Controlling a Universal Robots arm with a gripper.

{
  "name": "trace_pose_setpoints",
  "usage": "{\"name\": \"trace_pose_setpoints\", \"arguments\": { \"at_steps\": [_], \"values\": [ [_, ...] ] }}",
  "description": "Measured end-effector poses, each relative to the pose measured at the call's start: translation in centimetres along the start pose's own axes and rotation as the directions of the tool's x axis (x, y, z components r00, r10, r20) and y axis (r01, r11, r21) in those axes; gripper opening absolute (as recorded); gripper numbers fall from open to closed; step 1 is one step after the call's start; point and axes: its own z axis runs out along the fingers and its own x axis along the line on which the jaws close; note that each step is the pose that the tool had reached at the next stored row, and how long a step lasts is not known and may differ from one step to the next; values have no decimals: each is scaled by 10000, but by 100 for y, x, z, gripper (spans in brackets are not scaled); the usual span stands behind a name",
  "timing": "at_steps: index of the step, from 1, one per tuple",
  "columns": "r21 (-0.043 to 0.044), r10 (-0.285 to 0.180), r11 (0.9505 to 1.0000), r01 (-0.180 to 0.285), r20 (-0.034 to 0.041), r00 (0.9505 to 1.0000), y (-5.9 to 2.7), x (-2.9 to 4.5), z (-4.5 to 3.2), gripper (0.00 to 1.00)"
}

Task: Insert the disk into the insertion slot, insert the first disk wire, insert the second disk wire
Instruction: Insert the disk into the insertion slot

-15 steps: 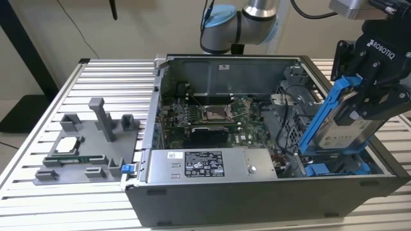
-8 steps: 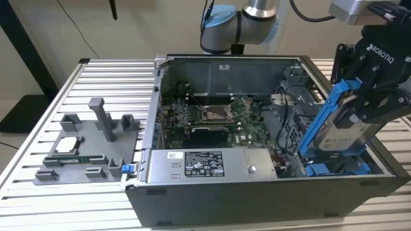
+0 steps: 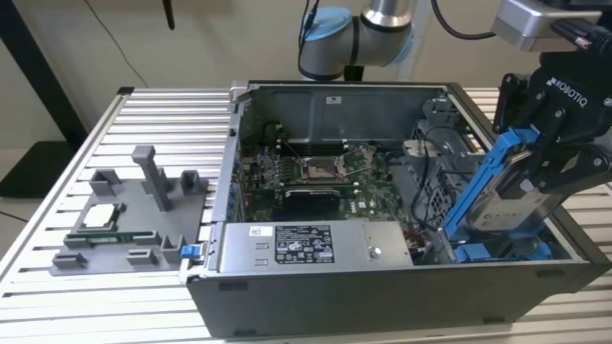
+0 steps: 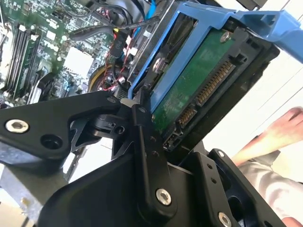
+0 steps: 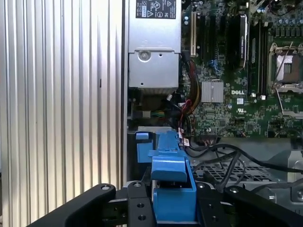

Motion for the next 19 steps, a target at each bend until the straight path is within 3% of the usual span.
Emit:
{"name": "trace_pose_setpoints", "arguments": {
  "at_steps": [2,4,8,19],
  "values": [
    [-2,-6,10000,6,108,9999,-4,0,2,0],
    [-3,-9,10000,9,170,9999,-14,3,2,0],
    [-11,-7,10000,7,182,9998,-30,43,10,0],
    [-10,-10,10000,10,195,9998,-45,58,104,0]
  ]
}}
